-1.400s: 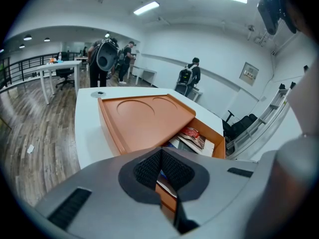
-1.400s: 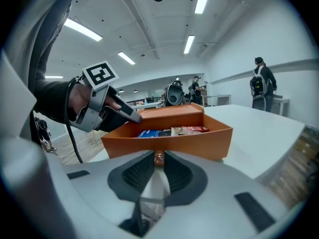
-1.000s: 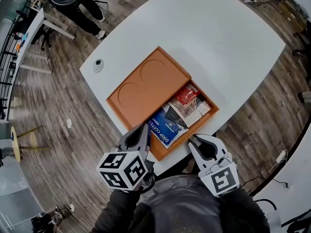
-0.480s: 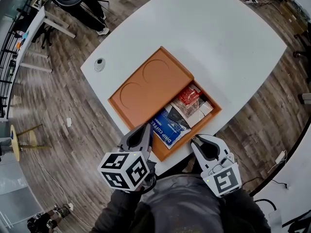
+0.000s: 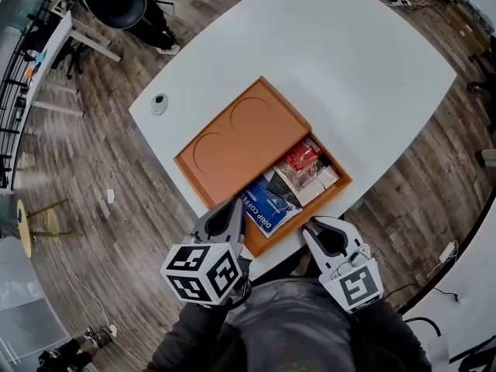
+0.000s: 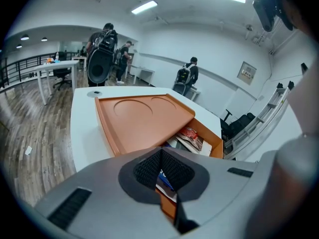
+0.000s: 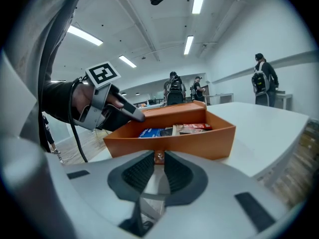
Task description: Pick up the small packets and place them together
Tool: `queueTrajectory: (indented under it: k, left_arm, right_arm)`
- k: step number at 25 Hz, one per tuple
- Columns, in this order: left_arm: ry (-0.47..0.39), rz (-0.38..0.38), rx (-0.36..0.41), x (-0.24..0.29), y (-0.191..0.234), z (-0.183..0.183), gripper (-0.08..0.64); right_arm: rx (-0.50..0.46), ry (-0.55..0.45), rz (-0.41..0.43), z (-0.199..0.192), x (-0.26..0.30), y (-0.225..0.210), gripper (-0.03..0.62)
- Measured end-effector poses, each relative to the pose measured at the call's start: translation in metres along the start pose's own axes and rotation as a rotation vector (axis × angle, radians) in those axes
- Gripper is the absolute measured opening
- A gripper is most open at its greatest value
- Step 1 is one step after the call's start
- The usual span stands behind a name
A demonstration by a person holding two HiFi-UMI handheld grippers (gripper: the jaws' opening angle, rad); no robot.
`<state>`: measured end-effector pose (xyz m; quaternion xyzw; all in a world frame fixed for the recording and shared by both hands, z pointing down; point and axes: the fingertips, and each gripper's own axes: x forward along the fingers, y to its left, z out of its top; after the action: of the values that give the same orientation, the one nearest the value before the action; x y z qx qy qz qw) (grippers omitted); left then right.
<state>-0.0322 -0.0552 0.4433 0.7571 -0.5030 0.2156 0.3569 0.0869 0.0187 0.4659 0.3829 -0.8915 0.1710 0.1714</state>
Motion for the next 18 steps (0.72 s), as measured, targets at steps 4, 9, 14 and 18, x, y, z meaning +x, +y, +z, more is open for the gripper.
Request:
queueTrajectory:
  k: [4, 9, 14, 18]
  left_arm:
    - [-0.009, 0.002, 0.001, -0.001, -0.002, -0.002, -0.003]
    - [-0.006, 0.005, 0.028, -0.003, -0.003, -0.001, -0.003]
    - [-0.002, -0.008, 0.010, -0.014, -0.014, -0.012, -0.003]
    - [-0.037, -0.037, -0.016, -0.032, -0.035, -0.016, -0.003]
  right_arm:
    - [-0.004, -0.007, 0.005, -0.002, -0.001, 0.001, 0.066]
    - [0.016, 0.058, 0.006, -0.014, -0.005, -0.004, 0.155]
    - [-0.021, 0.066, -0.037, 0.006, -0.032, -0.021, 0.155]
    - [-0.111, 0.046, -0.051, 0.043, -0.053, -0.027, 0.155]
